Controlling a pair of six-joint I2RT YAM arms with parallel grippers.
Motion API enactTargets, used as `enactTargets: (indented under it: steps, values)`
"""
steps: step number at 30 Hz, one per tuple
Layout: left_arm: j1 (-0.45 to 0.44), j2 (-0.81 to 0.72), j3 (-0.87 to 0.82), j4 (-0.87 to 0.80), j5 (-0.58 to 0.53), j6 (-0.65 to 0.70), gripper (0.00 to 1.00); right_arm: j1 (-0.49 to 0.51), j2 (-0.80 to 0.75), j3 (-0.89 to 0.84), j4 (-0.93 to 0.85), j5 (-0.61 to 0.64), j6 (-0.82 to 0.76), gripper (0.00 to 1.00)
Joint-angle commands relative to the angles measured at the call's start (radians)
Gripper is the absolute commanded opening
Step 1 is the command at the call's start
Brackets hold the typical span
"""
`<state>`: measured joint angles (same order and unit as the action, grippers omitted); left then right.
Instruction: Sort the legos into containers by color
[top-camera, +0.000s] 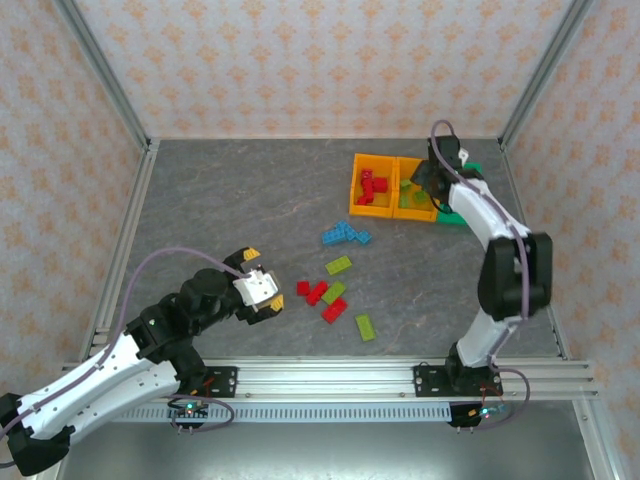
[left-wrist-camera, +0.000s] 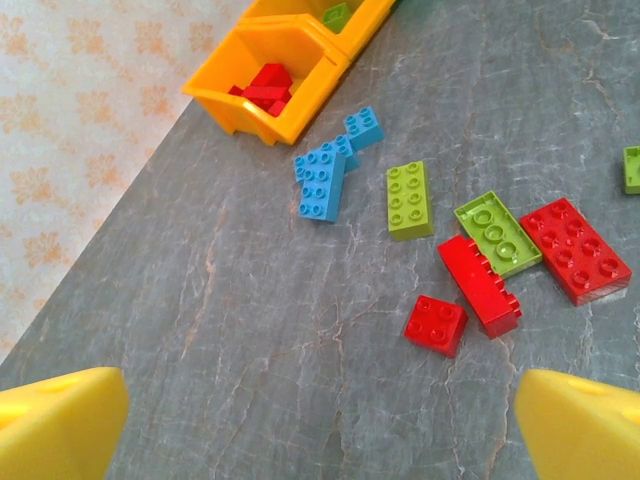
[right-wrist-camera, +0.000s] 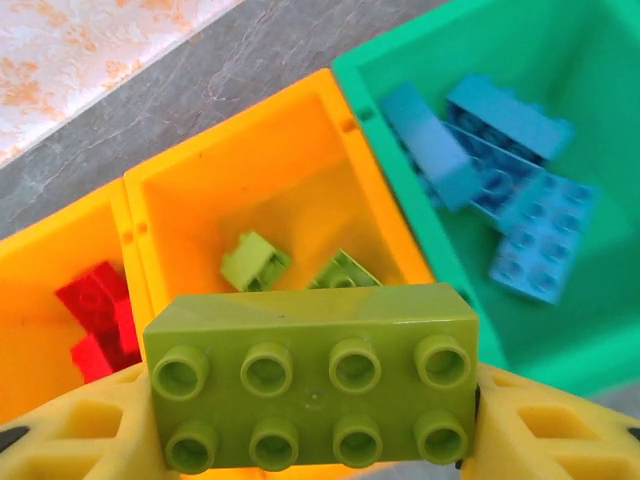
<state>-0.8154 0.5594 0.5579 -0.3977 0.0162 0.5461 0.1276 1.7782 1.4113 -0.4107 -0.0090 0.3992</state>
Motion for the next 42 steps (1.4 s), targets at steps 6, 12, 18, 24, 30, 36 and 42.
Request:
enactTargets:
  steps: [6,12,18,24,30,36,42]
  values:
    - [0.019,0.047,0.056,0.022,-0.075,-0.096,1.0,0.002,0.14,0.239,-0.194,-0.042,0.035,0.86]
    - [0.038,0.106,0.076,0.031,-0.105,-0.175,1.0,0.008,-0.104,0.021,-0.177,-0.151,0.074,0.93]
    - [0.09,0.259,0.25,-0.122,-0.148,-0.427,1.0,0.194,-0.493,-0.317,-0.161,-0.297,0.017,0.97]
    - [0.086,0.421,0.383,-0.237,-0.017,-0.929,0.99,0.407,-0.672,-0.425,-0.343,-0.373,-0.014,1.0]
    - [0.078,0.635,0.307,-0.179,-0.016,-1.346,0.79,0.454,-0.685,-0.451,-0.426,-0.391,0.018,1.0]
    - [0.07,0.836,0.31,-0.067,0.027,-1.544,0.73,0.455,-0.657,-0.445,-0.408,-0.363,0.029,1.0]
    - [0.059,0.961,0.359,-0.032,0.062,-1.572,0.73,0.454,-0.652,-0.462,-0.4,-0.349,0.046,1.0]
